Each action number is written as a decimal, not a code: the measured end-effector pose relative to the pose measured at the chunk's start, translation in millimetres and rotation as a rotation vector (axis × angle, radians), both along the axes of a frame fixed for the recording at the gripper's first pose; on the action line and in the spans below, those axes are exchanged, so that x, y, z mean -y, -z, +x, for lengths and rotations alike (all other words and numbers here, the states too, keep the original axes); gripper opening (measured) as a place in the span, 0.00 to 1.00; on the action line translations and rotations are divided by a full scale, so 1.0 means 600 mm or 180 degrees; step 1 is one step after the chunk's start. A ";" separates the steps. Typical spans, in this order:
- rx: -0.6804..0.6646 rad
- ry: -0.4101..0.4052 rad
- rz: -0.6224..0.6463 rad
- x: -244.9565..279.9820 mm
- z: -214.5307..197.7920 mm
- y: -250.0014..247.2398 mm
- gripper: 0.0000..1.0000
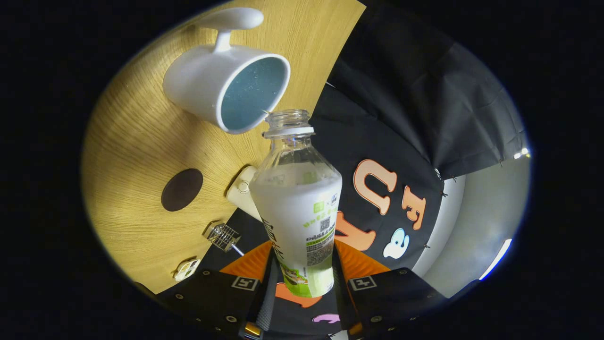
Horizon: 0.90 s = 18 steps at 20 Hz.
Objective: Take the bottle from table, then pour the juice into the cup, finally place the bottle on the coaster
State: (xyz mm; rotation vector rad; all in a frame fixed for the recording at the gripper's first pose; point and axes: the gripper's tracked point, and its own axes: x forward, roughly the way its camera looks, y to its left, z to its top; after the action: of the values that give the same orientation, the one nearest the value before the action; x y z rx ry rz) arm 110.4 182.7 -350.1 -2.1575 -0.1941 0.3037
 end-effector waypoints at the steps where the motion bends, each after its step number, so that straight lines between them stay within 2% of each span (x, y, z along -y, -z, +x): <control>1: -0.0021 0.0014 0.0015 0.002 -0.001 0.003 0.55; 4: -0.0127 0.0098 0.0143 0.008 0.002 0.019 0.55; 10: -0.0395 0.0442 0.0683 0.034 0.000 0.048 0.55; 14: -0.0826 0.0960 0.1428 0.067 -0.004 0.078 0.56; 18: -0.1141 0.1161 0.2395 0.049 0.000 0.078 0.56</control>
State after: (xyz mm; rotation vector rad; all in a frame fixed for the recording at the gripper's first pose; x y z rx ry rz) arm 110.3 153.0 -397.0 -1.3311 0.2568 0.3322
